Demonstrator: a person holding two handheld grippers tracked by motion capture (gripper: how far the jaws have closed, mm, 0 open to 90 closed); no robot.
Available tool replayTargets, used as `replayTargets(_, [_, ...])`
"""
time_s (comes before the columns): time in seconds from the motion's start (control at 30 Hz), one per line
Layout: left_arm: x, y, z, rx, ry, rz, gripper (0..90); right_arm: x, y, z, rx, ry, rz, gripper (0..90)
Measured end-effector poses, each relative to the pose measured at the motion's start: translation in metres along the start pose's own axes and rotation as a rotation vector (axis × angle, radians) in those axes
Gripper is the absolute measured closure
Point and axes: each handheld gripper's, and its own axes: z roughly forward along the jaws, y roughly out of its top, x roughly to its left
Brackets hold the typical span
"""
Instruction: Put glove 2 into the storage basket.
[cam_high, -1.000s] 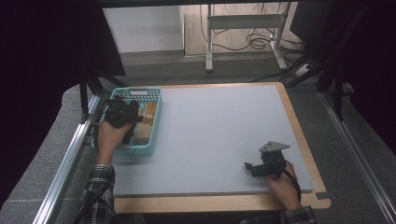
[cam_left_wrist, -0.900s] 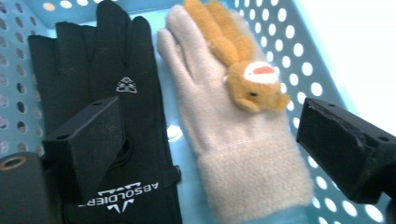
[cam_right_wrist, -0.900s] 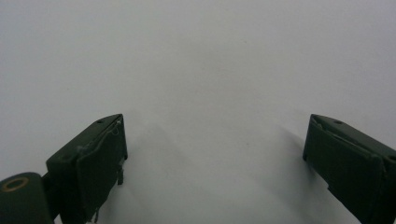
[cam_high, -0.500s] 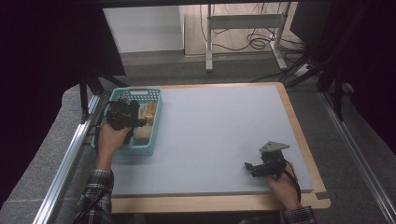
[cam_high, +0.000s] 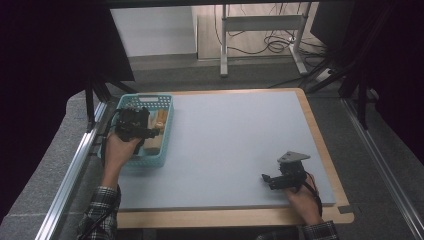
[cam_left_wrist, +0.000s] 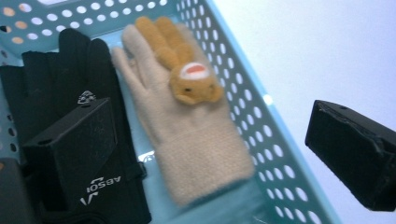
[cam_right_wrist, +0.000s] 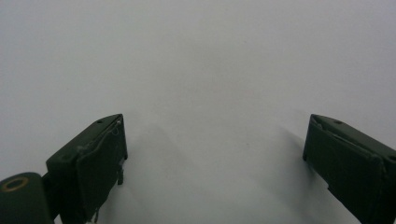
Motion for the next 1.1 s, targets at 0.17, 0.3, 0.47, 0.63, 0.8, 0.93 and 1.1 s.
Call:
replayTargets(0.17, [-0.007,0.0,-0.004,-0.019,-0.018,0.021,2.4,0.0,0.0,0.0,0.0,0.0,-0.001,6.0])
replayTargets(0.3, [-0.013,0.0,-0.007,-0.03,-0.028,0.035,2.4,0.0,0.0,0.0,0.0,0.0,0.0,6.0])
replayTargets(0.47, [-0.019,-0.001,-0.01,-0.04,-0.046,0.048,2.4,0.0,0.0,0.0,0.0,0.0,0.0,6.0])
replayTargets(0.63, [-0.028,-0.002,-0.013,-0.053,-0.072,0.061,2.5,0.0,0.0,0.0,0.0,0.0,0.0,6.0])
replayTargets(0.8, [-0.036,-0.003,-0.012,-0.058,-0.091,0.075,2.5,0.0,0.0,0.0,0.0,0.0,0.0,6.0])
replayTargets(0.93, [-0.043,-0.004,-0.011,-0.062,-0.109,0.09,2.6,0.0,0.0,0.0,0.0,0.0,0.0,6.0])
replayTargets(1.1, [-0.052,-0.006,-0.01,-0.071,-0.127,0.107,2.6,0.0,0.0,0.0,0.0,-0.001,-0.001,6.0])
